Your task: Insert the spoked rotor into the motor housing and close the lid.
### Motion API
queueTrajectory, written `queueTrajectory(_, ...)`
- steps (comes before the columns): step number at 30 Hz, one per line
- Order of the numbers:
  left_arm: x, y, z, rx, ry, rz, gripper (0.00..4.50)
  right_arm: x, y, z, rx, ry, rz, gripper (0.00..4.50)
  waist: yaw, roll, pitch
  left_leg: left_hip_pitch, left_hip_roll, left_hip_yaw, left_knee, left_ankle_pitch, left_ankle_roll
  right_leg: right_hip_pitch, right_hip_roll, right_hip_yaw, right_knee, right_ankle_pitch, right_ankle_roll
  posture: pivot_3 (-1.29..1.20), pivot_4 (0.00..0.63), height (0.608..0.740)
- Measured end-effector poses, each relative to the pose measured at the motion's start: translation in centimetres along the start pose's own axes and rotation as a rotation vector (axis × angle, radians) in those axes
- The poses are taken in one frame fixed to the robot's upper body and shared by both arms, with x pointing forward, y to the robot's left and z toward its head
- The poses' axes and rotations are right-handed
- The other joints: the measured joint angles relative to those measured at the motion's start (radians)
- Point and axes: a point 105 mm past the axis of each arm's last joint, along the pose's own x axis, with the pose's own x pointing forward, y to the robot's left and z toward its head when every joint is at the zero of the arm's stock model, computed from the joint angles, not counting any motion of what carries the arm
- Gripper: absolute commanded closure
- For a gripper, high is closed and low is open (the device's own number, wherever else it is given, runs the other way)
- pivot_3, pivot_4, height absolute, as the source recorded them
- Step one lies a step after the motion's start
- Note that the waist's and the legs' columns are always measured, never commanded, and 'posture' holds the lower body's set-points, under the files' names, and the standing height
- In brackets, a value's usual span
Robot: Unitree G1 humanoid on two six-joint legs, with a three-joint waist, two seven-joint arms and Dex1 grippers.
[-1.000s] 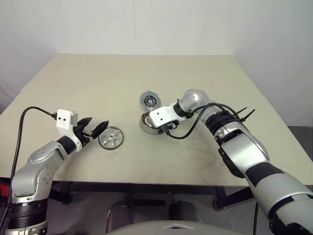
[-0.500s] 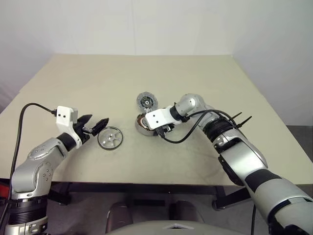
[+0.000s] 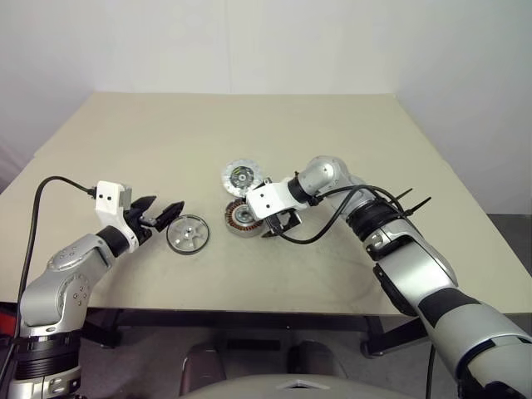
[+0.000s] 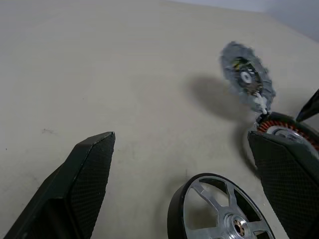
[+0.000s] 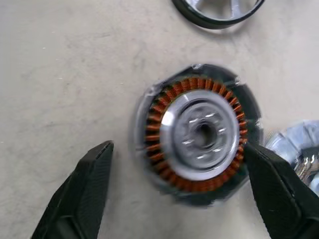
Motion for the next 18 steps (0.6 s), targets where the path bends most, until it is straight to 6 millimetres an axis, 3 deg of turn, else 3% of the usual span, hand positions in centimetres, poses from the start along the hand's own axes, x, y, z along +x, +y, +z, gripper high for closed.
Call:
queueTrajectory(10, 0.0, 0.0, 0.1, 0.002, -0.002, 0.000, 0.00, -0.5, -0.4, 0.1, 0.036, -0.029, -0.030, 0.02, 0.000, 0.000, 0.000, 0.000, 0.000, 0.000, 0.000, 0.000, 0.000, 0.000, 0.000, 0.000, 0.000, 0.000, 0.000, 0.00, 0.000, 0.740)
queueTrajectory(18, 0.1, 0.0, 0.1, 0.001, -0.002, -0.001, 0.00, -3.5, -4.1, 0.4, 0.313, -0.188, -0.360, 0.02, 0.001, 0.000, 0.000, 0.002, 0.000, 0.000, 0.000, 0.000, 0.000, 0.001, 0.000, 0.000, 0.000, 0.000, 0.000, 0.00, 0.000, 0.740)
